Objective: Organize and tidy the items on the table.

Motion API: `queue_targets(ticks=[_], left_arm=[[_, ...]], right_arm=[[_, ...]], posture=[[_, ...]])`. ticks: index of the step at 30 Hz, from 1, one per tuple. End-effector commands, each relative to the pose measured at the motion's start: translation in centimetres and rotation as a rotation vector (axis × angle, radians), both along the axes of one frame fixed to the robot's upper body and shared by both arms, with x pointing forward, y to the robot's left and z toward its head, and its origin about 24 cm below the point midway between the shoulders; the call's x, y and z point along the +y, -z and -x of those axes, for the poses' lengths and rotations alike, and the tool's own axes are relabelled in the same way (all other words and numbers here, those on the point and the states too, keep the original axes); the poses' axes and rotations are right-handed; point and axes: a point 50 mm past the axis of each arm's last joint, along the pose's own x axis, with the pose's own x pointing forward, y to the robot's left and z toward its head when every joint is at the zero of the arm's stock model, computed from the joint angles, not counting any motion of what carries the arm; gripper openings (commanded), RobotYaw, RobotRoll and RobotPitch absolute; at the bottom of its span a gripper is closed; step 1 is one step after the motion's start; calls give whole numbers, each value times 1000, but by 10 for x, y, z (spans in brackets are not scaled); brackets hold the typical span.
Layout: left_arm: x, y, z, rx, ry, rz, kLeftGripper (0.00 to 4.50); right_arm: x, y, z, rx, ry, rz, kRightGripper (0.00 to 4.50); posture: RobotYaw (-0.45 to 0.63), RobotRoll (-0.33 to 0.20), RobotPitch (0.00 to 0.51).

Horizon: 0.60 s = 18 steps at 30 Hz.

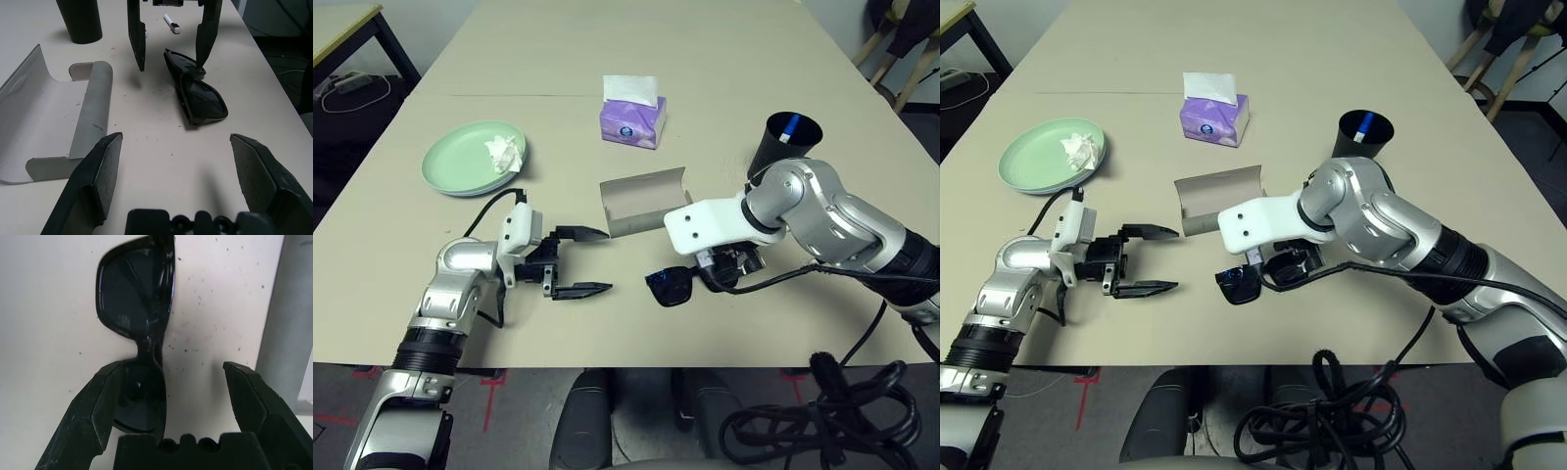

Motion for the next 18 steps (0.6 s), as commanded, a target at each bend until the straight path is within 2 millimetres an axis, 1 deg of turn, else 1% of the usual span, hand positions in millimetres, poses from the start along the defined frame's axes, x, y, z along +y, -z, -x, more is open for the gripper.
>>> queue_targets(ticks=[1, 8, 18], left_arm=[[-2, 3, 1, 0, 10, -19, 4455], [-3, 4, -1, -4, 8, -17, 4455], [-4, 5, -3, -12, 5, -14, 4455]], right_arm=[[2, 0, 1, 24, 4, 8, 4500], [4, -4, 2, 62, 34, 16, 4500], [10, -3, 2, 85, 50, 45, 4500]], posture=[[108, 0, 168], [100, 0, 165], [94, 0, 160]])
